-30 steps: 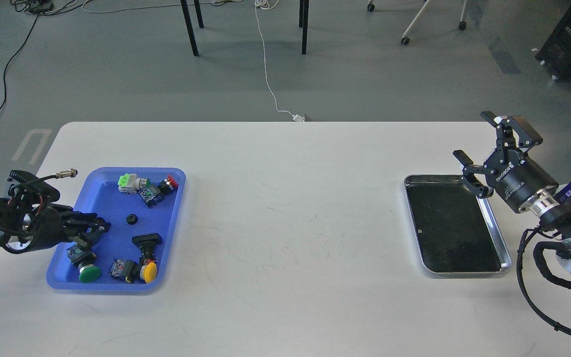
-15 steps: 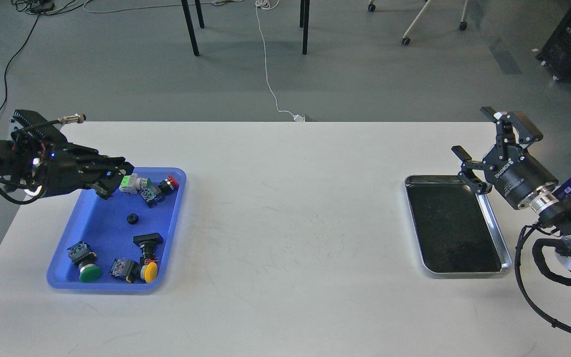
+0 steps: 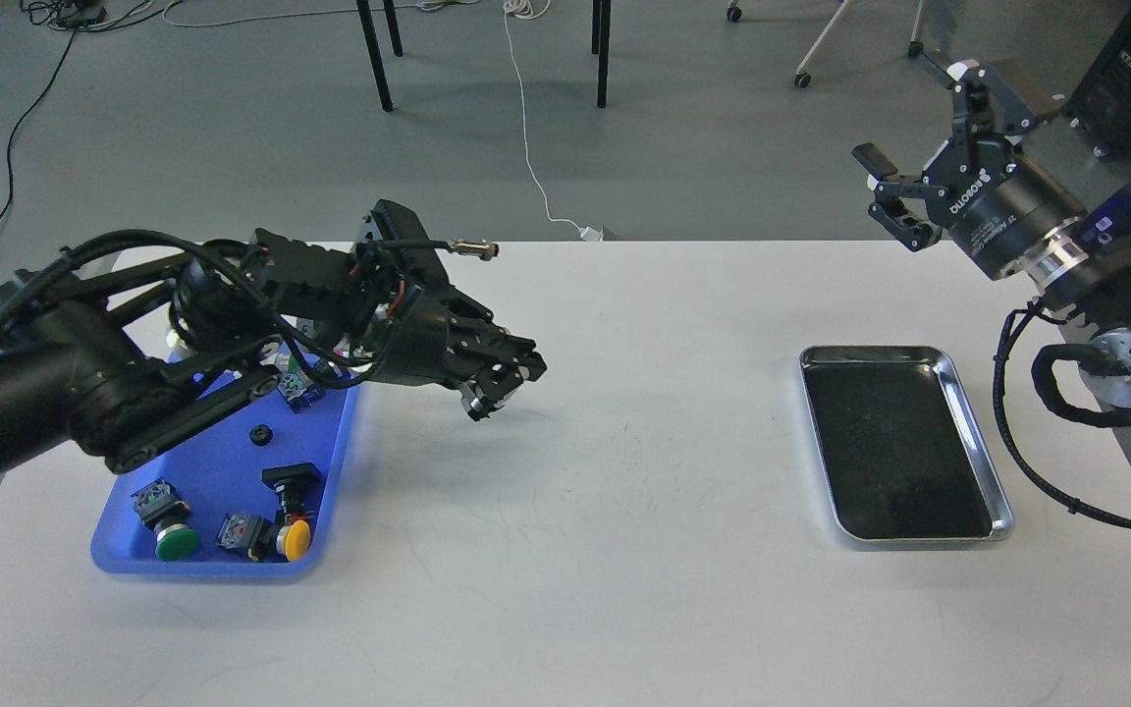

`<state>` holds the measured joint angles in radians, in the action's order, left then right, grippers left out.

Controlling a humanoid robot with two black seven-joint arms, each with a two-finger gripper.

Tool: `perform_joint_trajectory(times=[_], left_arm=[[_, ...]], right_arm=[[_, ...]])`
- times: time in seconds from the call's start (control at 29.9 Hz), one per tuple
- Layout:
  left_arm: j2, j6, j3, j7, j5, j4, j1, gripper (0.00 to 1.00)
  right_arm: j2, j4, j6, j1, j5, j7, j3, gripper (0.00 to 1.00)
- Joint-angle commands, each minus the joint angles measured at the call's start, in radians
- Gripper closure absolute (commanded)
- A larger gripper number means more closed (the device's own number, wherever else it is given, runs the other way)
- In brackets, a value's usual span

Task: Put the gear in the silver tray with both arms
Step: 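Lift the gear and carry it toward the table center, then release the gear on the table and withdraw the left arm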

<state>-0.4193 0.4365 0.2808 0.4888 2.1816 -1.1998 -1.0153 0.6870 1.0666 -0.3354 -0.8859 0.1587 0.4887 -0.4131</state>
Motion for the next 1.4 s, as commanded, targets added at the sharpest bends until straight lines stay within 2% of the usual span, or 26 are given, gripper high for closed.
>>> perform_joint_trajectory(times=[0.0, 0.17, 0.33, 0.5, 0.7, 1.14, 1.37], left_arm=[[0.134, 0.005, -0.063, 0.000, 0.000, 0.084, -0.043, 0.86], [0.298, 0.004, -0.137, 0.000, 0.000, 0.210, -0.085, 0.86], [0.419, 0.004, -0.143, 0.000, 0.000, 0.314, -0.085, 0.86], [0.419, -0.004, -0.218, 0.000, 0.000, 0.382, -0.086, 0.86], [0.419, -0.007, -0.230, 0.000, 0.000, 0.445, -0.082, 0.86], [0.419, -0.007, -0.249, 0.000, 0.000, 0.431, -0.069, 0.84], [0.419, -0.009, -0.262, 0.000, 0.000, 0.433, -0.059, 0.75]], right_arm=[[-0.001, -0.004, 0.001, -0.125, -0.057, 0.000, 0.095, 0.01], [-0.006, 0.000, 0.001, -0.266, -0.076, 0.000, 0.197, 0.01], [-0.024, 0.003, 0.001, -0.308, -0.076, 0.000, 0.251, 0.01], [-0.026, 0.004, 0.001, -0.300, -0.076, 0.000, 0.257, 0.01], [-0.020, 0.004, 0.001, -0.291, -0.076, 0.000, 0.257, 0.01], [-0.018, 0.001, 0.001, -0.291, -0.076, 0.000, 0.283, 0.01], [-0.012, 0.000, 0.001, -0.289, -0.076, 0.000, 0.286, 0.01]])
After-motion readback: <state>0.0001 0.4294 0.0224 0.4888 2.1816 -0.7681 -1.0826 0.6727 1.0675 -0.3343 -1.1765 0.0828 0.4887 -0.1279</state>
